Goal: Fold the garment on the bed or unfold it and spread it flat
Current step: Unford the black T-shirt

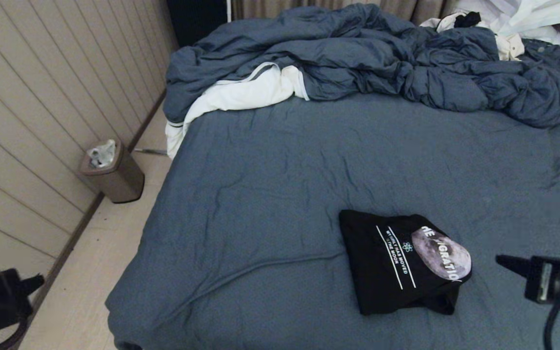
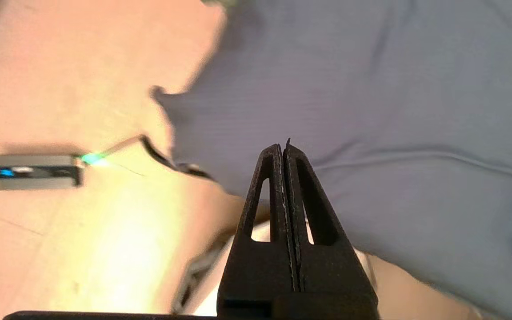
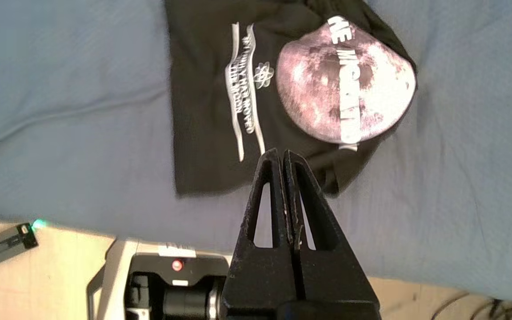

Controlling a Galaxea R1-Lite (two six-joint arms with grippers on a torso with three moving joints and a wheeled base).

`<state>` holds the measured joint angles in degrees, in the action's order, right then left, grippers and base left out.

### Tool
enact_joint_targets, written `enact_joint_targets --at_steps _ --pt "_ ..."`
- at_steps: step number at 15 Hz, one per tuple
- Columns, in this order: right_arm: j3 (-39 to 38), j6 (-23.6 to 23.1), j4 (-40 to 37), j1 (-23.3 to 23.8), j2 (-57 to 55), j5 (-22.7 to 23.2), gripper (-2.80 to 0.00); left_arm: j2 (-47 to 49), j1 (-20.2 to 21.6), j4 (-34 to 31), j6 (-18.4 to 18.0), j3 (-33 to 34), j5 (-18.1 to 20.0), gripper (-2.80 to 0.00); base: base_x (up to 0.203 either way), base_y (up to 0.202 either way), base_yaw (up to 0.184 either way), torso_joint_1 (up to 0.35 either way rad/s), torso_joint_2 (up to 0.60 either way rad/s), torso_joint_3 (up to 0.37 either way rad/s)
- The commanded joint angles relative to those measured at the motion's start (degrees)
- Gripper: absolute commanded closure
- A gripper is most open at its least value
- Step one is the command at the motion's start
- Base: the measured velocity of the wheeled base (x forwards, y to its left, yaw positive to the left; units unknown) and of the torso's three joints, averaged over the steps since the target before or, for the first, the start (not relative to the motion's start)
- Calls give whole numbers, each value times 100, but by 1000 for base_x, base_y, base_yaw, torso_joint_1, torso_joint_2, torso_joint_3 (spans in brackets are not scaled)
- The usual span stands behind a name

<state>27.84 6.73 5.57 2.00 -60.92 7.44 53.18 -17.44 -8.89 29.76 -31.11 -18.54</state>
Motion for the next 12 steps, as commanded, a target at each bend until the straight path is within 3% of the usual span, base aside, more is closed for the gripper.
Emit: enact_joint_targets --at_steps 1,6,8,12 --pt "-410 -105 -419 -82 1702 4 0 -1623 113 -170 -76 658 -179 0 0 0 0 0 0 0" --pt "-1111 -273 -1338 -110 3959 -17 0 -3532 178 -1208 -486 1248 -830 0 0 0 0 0 0 0" --pt "-1525 -412 -1421 -123 4837 -75 0 -3731 220 -1499 -617 1592 -1286 0 0 0 0 0 0 0" --pt "-2195 -648 -1471 -193 6090 -341 0 -3724 425 -541 -939 2111 -1567 0 0 0 0 0 0 0"
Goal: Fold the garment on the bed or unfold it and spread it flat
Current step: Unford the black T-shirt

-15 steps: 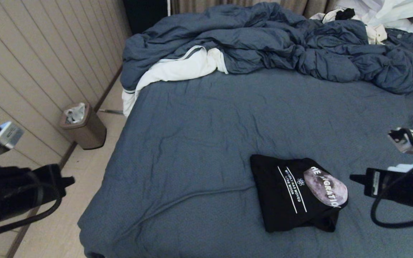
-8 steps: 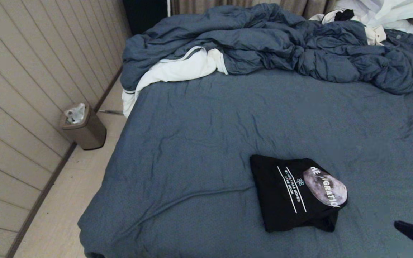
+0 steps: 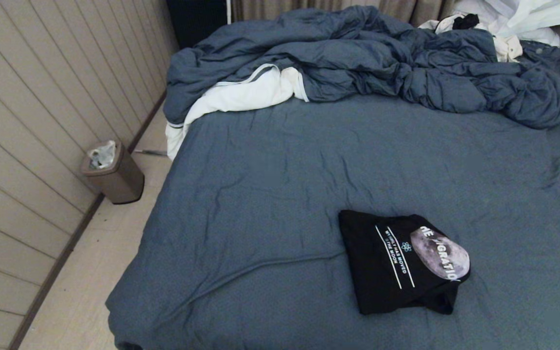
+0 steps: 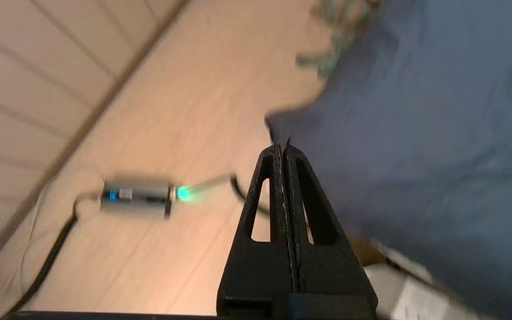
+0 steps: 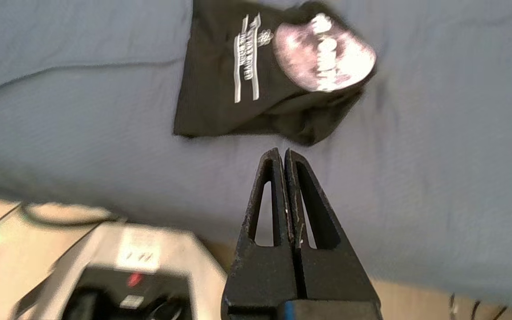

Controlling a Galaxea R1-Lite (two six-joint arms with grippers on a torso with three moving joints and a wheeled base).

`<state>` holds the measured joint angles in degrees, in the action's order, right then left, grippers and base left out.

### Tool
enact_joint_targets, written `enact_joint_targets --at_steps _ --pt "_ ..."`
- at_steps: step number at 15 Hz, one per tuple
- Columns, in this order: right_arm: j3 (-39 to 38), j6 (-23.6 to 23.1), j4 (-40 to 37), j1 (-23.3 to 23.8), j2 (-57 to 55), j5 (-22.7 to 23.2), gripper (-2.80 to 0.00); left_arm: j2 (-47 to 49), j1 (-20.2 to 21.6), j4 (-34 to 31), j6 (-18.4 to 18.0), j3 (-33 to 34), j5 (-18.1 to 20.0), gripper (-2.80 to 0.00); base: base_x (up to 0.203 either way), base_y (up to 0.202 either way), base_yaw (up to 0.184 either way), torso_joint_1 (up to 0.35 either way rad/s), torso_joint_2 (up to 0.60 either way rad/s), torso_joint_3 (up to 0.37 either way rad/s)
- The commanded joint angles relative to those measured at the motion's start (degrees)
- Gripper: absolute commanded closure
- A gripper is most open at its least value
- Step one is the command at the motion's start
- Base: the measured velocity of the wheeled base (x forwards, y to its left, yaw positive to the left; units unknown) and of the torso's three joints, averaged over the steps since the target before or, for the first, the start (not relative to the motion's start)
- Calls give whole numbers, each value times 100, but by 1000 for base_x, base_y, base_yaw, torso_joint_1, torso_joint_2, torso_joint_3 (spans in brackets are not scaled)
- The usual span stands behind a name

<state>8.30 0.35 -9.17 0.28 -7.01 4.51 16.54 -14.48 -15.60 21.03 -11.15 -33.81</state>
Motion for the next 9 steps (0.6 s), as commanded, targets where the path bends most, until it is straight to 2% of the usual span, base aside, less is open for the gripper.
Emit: enact_joint_targets --at_steps 1,3,5,7,8,9 --pt "-329 51 2 -28 693 -142 0 -62 356 205 -126 138 -74 0 0 0 0 0 0 0" --pt "-338 97 12 -37 684 -135 0 -100 964 423 -244 227 -90 0 0 0 0 0 0 0" --pt "-338 97 11 -37 684 -117 0 -635 1218 517 -717 275 165 0 0 0 0 0 0 0" --pt "-338 127 -6 -37 692 -117 0 -1466 1343 610 -1865 352 851 0 0 0 0 0 0 0" --pt "-354 196 11 -37 684 -129 0 -1639 1386 695 -2412 402 1471 0 0 0 0 0 0 0" --pt "-382 272 73 -37 684 -153 0 -1654 1411 762 -2492 450 2107 0 0 0 0 0 0 0"
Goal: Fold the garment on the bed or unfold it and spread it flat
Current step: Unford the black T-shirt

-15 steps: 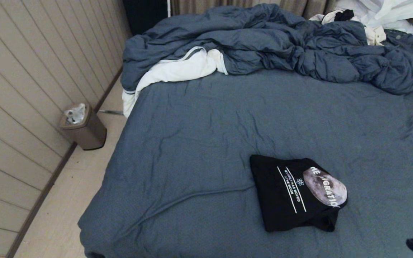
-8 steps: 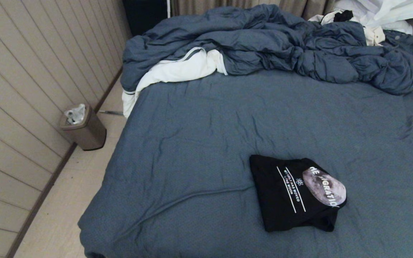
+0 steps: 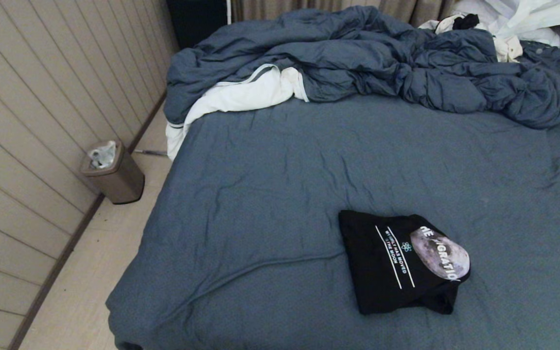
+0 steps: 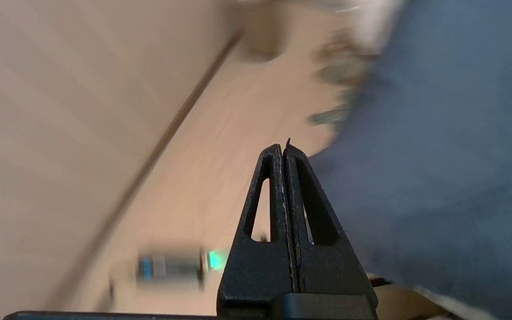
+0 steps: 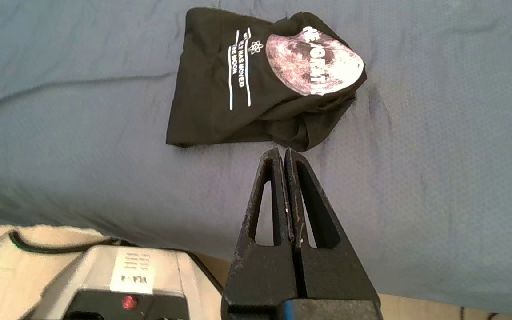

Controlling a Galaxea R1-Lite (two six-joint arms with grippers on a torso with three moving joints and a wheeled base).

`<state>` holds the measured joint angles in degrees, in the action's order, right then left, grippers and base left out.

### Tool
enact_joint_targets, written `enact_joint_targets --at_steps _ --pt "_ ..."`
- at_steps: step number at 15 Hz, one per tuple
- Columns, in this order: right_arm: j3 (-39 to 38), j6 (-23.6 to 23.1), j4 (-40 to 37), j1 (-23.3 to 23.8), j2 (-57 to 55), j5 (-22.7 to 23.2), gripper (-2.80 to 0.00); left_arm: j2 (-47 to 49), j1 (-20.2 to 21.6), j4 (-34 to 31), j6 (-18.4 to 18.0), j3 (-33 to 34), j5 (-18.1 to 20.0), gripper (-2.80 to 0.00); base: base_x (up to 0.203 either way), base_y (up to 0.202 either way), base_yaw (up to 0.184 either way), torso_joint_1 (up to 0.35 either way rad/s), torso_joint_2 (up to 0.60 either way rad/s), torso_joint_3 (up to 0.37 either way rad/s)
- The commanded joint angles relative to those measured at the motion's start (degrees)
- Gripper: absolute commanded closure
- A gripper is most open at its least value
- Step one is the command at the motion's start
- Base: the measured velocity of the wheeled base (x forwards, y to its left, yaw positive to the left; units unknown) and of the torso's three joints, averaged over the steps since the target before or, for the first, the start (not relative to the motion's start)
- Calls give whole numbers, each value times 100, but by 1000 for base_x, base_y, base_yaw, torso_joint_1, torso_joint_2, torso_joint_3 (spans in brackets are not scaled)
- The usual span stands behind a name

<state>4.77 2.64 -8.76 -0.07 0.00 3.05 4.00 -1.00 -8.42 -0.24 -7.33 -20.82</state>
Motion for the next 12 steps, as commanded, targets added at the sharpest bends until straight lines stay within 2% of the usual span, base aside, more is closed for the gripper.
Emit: enact_joint_targets --at_steps 1,3,4,7,9,11,12 --pt "-38 105 58 -1 -18 -14 0 -393 81 71 -225 191 1117 0 0 0 0 0 0 0" --pt "-37 128 54 -1 -18 -9 0 -399 84 56 157 342 1989 0 0 0 0 0 0 0" --pt "-37 61 67 -10 -18 2 0 -399 84 75 290 424 2140 0 0 0 0 0 0 0" --pt "-20 263 43 -10 -18 -18 0 -400 83 60 349 408 2108 0 0 0 0 0 0 0" --pt "-37 684 15 -10 -18 -217 0 -400 83 78 409 417 2073 0 0 0 0 0 0 0" --pt "-61 537 104 -10 -20 -238 0 -400 83 78 437 417 2073 0 0 0 0 0 0 0" --pt "-84 52 156 -10 -20 -208 0 -400 83 78 440 417 2065 0 0 0 0 0 0 0"
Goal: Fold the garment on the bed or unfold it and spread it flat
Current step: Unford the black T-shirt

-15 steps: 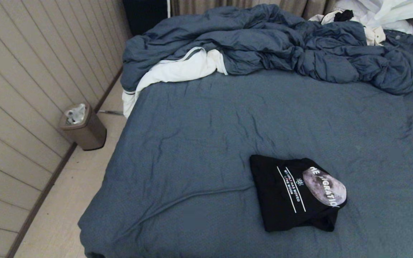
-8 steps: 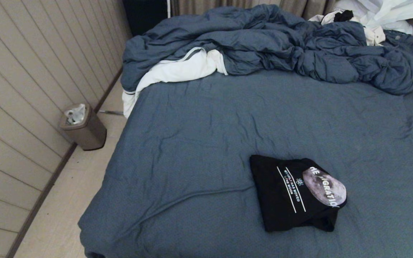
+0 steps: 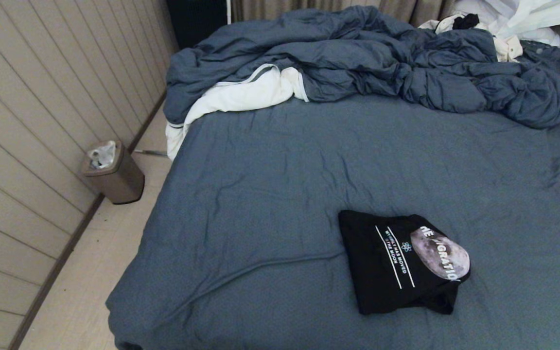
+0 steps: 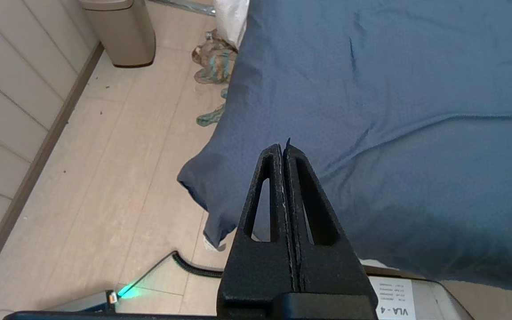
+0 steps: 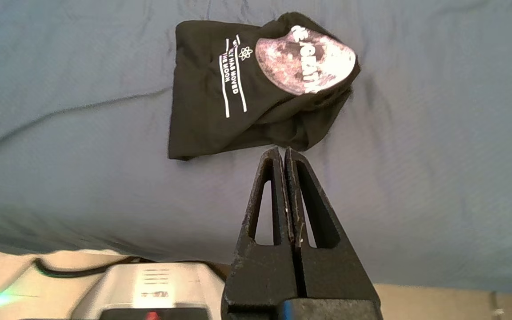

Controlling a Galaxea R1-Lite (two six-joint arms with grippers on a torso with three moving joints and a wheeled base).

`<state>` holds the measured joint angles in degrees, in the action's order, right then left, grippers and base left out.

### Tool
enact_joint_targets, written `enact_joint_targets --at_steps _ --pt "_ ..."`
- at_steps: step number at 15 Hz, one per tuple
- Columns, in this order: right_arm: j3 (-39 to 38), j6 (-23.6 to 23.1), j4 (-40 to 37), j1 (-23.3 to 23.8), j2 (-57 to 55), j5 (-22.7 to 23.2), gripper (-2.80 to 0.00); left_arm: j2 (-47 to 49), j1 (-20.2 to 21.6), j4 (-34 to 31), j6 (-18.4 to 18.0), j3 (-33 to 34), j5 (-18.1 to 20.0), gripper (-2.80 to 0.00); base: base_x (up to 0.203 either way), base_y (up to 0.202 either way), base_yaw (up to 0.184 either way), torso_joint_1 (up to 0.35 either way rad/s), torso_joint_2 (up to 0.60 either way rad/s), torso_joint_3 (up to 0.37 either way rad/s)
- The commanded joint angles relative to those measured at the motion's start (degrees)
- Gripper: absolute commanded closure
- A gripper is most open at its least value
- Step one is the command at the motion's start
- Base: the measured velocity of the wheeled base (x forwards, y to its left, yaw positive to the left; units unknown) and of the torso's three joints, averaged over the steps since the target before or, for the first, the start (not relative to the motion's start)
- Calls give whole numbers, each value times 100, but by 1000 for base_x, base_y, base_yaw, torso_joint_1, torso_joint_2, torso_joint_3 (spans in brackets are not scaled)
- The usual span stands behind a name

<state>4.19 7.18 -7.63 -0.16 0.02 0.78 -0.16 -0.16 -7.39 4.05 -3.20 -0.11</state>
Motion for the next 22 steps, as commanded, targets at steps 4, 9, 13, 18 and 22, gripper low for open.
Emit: enact_joint_targets --at_steps 4,9,13,18,22 --pt "-415 -1329 752 -7 -20 171 0 25 7 -26 -26 4 -51 0 0 0 0 0 0 0" --pt "-419 -1391 737 -9 -27 168 0 16 -2 -35 -9 4 -51 0 0 0 0 0 0 0" --pt "-419 -930 745 -2 -11 54 0 16 -2 -17 44 4 -77 0 0 0 0 0 0 0" --pt "-419 -912 754 -2 -11 62 0 16 -2 -15 52 4 -77 0 0 0 0 0 0 0" --pt "-419 -887 754 -2 -2 62 0 16 -2 -17 52 4 -77 0 0 0 0 0 0 0"
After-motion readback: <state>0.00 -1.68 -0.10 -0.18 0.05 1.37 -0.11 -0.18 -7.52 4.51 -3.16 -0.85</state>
